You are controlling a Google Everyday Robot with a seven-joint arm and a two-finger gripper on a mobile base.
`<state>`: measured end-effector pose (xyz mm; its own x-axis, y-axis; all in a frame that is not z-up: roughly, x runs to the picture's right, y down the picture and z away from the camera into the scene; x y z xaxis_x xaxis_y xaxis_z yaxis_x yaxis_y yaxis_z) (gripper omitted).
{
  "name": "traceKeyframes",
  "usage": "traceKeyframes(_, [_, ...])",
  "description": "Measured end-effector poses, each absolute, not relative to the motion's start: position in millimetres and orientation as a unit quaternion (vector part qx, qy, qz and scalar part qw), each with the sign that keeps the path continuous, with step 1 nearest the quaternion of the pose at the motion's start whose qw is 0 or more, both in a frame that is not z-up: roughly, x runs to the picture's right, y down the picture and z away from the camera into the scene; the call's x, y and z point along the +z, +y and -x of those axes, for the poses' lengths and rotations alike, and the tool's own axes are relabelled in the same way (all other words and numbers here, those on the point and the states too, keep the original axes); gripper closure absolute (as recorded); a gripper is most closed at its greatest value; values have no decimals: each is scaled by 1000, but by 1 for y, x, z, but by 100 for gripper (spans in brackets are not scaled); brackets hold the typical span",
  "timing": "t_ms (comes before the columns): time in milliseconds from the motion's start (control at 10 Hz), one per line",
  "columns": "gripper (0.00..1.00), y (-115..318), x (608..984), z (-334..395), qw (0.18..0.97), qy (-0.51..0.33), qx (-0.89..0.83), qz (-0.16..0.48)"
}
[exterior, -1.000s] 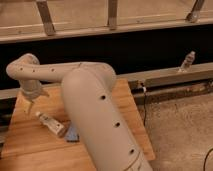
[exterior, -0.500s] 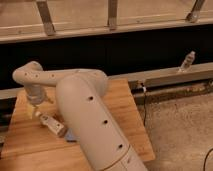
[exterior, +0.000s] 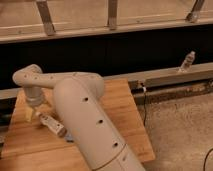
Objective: Stand the bottle upright
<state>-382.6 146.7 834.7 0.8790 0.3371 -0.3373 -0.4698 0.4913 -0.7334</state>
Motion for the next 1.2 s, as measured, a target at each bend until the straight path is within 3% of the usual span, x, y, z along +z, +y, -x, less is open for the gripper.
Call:
traceKeyframes(900, [22, 172, 858, 378, 839, 86, 244, 479])
traceKeyframes(1200, [46, 171, 859, 377, 839, 86, 245, 479])
